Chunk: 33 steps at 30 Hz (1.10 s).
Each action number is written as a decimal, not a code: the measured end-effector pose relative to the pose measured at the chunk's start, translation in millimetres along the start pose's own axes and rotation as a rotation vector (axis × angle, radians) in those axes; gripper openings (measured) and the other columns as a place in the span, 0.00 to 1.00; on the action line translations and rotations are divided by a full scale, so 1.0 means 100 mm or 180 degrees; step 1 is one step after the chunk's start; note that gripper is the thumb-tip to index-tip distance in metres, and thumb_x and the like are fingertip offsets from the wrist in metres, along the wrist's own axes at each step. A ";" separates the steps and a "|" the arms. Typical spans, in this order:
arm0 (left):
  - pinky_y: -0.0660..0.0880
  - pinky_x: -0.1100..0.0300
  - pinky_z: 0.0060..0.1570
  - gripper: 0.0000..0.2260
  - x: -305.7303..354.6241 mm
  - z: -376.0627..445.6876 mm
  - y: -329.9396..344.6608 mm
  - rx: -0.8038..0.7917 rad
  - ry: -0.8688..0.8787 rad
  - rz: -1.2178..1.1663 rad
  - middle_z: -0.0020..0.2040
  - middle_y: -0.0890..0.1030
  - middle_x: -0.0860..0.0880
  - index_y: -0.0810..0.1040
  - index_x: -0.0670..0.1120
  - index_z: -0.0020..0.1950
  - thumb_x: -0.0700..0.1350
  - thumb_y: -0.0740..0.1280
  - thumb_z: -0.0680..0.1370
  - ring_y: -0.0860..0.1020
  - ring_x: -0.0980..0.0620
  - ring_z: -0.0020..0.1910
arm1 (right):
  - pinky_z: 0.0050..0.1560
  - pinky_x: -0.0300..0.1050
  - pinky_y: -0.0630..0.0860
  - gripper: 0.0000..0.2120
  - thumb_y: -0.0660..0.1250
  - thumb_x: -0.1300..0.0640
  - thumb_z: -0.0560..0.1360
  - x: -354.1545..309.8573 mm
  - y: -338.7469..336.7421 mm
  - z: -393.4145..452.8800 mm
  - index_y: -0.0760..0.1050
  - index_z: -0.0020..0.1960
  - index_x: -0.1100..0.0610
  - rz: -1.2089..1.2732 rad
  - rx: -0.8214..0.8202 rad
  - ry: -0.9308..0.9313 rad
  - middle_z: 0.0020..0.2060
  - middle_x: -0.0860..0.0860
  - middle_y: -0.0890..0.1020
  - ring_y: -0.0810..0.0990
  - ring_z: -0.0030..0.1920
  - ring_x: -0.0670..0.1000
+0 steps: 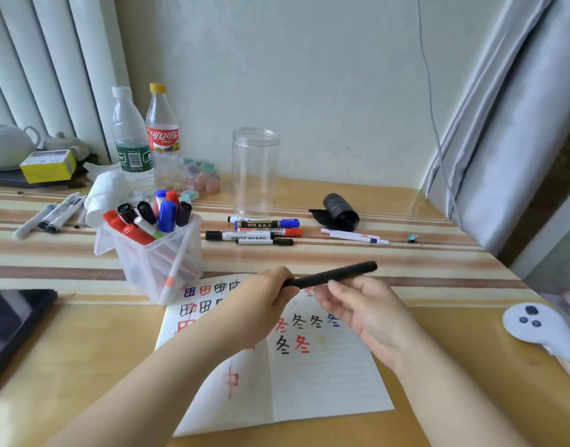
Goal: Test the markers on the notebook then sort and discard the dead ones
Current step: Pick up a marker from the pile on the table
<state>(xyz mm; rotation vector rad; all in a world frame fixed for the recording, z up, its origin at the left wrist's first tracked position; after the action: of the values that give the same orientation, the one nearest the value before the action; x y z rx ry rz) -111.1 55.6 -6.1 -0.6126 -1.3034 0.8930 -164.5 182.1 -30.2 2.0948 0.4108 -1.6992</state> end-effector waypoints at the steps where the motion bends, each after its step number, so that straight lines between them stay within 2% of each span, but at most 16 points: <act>1: 0.67 0.69 0.28 0.08 -0.02 -0.05 0.01 -0.0049 -0.0005 0.0071 0.37 0.70 0.56 0.70 0.47 0.52 0.49 0.54 0.81 0.69 0.58 0.32 | 0.39 0.39 0.79 0.06 0.64 0.63 0.77 0.03 -0.05 -0.06 0.79 0.45 0.63 -0.0555 0.0080 -0.0023 0.35 0.54 0.84 0.81 0.34 0.46; 3: 0.65 0.69 0.30 0.06 -0.04 -0.12 0.05 -0.0179 0.0041 0.0135 0.39 0.69 0.56 0.67 0.49 0.50 0.49 0.53 0.81 0.68 0.59 0.34 | 0.38 0.37 0.75 0.06 0.67 0.58 0.75 -0.11 -0.16 -0.17 0.78 0.40 0.57 -0.1976 0.0445 -0.0694 0.31 0.48 0.81 0.78 0.31 0.42; 5: 0.64 0.67 0.34 0.06 -0.02 -0.16 0.09 -0.0341 0.0115 0.0137 0.39 0.69 0.56 0.66 0.49 0.50 0.49 0.52 0.81 0.68 0.58 0.35 | 0.43 0.29 0.69 0.03 0.70 0.54 0.73 -0.37 -0.02 -0.32 0.77 0.43 0.52 -0.3204 0.0619 -0.1948 0.38 0.42 0.78 0.74 0.41 0.41; 6: 0.65 0.64 0.35 0.07 -0.01 -0.17 0.10 -0.0391 0.0135 0.0107 0.39 0.69 0.56 0.66 0.48 0.50 0.49 0.52 0.81 0.68 0.58 0.35 | 0.48 0.28 0.67 0.06 0.70 0.52 0.72 -0.39 0.13 -0.37 0.77 0.47 0.50 -0.3717 0.0495 -0.2387 0.44 0.42 0.76 0.72 0.46 0.41; 8: 0.65 0.62 0.35 0.07 0.01 -0.19 0.08 -0.0399 0.0138 0.0059 0.37 0.69 0.55 0.64 0.47 0.48 0.48 0.51 0.82 0.68 0.57 0.34 | 0.53 0.35 0.67 0.15 0.72 0.48 0.68 -0.29 0.32 -0.40 0.76 0.52 0.51 -0.4587 0.0401 -0.2919 0.48 0.46 0.75 0.70 0.50 0.46; 11: 0.62 0.59 0.34 0.07 0.01 -0.20 0.09 -0.0382 0.0199 0.0100 0.35 0.68 0.55 0.62 0.48 0.45 0.48 0.51 0.81 0.67 0.55 0.34 | 0.56 0.46 0.64 0.20 0.76 0.48 0.62 -0.27 0.44 -0.43 0.77 0.49 0.55 -0.5084 0.0806 -0.3418 0.45 0.51 0.76 0.70 0.50 0.52; 13: 0.60 0.59 0.37 0.07 0.04 -0.22 0.15 -0.0371 0.0370 0.0137 0.38 0.69 0.54 0.62 0.48 0.45 0.48 0.52 0.81 0.68 0.51 0.39 | 0.57 0.48 0.65 0.20 0.73 0.48 0.65 -0.25 0.52 -0.43 0.75 0.52 0.55 -0.5092 0.0863 -0.3624 0.47 0.51 0.77 0.71 0.51 0.53; 15: 0.62 0.61 0.41 0.06 0.06 -0.22 0.20 -0.0308 0.0571 0.0116 0.45 0.73 0.50 0.66 0.45 0.49 0.46 0.53 0.81 0.71 0.49 0.44 | 0.55 0.47 0.72 0.18 0.68 0.52 0.70 -0.14 0.63 -0.38 0.71 0.57 0.56 -0.5084 0.0576 -0.3788 0.47 0.51 0.80 0.77 0.49 0.53; 17: 0.62 0.63 0.43 0.09 0.05 -0.22 0.21 -0.0222 0.0745 0.0137 0.48 0.73 0.49 0.68 0.44 0.52 0.47 0.53 0.81 0.71 0.49 0.47 | 0.45 0.43 0.78 0.24 0.73 0.57 0.67 -0.01 0.67 -0.33 0.68 0.59 0.58 -0.5159 0.0337 -0.3769 0.42 0.50 0.82 0.81 0.43 0.51; 19: 0.63 0.63 0.44 0.14 0.03 -0.22 0.20 -0.0094 0.0915 0.0190 0.48 0.74 0.47 0.70 0.42 0.52 0.51 0.51 0.79 0.72 0.49 0.47 | 0.35 0.39 0.76 0.29 0.76 0.56 0.65 0.05 0.65 -0.29 0.69 0.61 0.59 -0.5216 0.0250 -0.3647 0.40 0.48 0.82 0.82 0.40 0.48; 20: 0.65 0.62 0.44 0.16 0.02 -0.22 0.19 -0.0038 0.0979 0.0165 0.47 0.75 0.47 0.70 0.42 0.51 0.52 0.50 0.78 0.72 0.49 0.46 | 0.32 0.38 0.74 0.25 0.72 0.54 0.70 0.05 0.65 -0.30 0.69 0.63 0.59 -0.5246 0.0299 -0.3680 0.39 0.47 0.82 0.81 0.38 0.46; 21: 0.65 0.62 0.42 0.17 0.01 -0.22 0.19 0.0010 0.1033 0.0106 0.45 0.75 0.47 0.71 0.42 0.50 0.53 0.50 0.78 0.72 0.49 0.44 | 0.29 0.38 0.71 0.19 0.64 0.53 0.76 0.04 0.66 -0.31 0.71 0.64 0.59 -0.5271 0.0377 -0.3719 0.36 0.46 0.80 0.80 0.35 0.45; 22: 0.65 0.62 0.41 0.18 0.00 -0.23 0.19 0.0044 0.1071 0.0035 0.43 0.75 0.47 0.71 0.42 0.48 0.54 0.49 0.78 0.71 0.50 0.41 | 0.26 0.38 0.68 0.18 0.55 0.52 0.81 0.01 0.66 -0.30 0.73 0.64 0.59 -0.5261 0.0448 -0.3700 0.33 0.46 0.79 0.78 0.32 0.45; 24: 0.65 0.62 0.38 0.20 -0.03 -0.23 0.18 0.0071 0.1118 -0.0039 0.40 0.75 0.47 0.71 0.41 0.45 0.55 0.48 0.77 0.71 0.51 0.38 | 0.24 0.39 0.63 0.24 0.45 0.50 0.83 0.01 0.67 -0.29 0.76 0.63 0.59 -0.5142 0.0478 -0.3637 0.29 0.46 0.75 0.75 0.27 0.45; 29: 0.67 0.58 0.37 0.19 -0.07 -0.27 0.16 0.0094 0.1175 0.0077 0.38 0.76 0.47 0.72 0.41 0.45 0.53 0.49 0.77 0.72 0.49 0.36 | 0.22 0.39 0.59 0.21 0.49 0.44 0.82 -0.03 0.63 -0.32 0.73 0.67 0.50 -0.4877 0.0168 -0.3460 0.24 0.46 0.71 0.70 0.23 0.47; 33: 0.64 0.61 0.36 0.20 -0.07 -0.27 0.11 0.0272 0.1071 0.0040 0.36 0.71 0.52 0.69 0.45 0.43 0.57 0.45 0.76 0.69 0.53 0.36 | 0.22 0.38 0.58 0.25 0.48 0.43 0.81 -0.02 0.58 -0.24 0.66 0.70 0.55 -0.5086 0.0256 -0.2935 0.25 0.44 0.74 0.72 0.23 0.45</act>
<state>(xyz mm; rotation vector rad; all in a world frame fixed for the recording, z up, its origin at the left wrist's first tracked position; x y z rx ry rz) -86.9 58.3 -23.6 -0.6722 -0.9557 0.8112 -117.0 143.0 -16.3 0.4421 1.9238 -3.1017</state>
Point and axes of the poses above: each hand's wrist, its own z-axis towards the middle knuckle, its own y-axis out of the palm, x = y × z, the point moved 9 cm from there along z, towards the middle knuckle
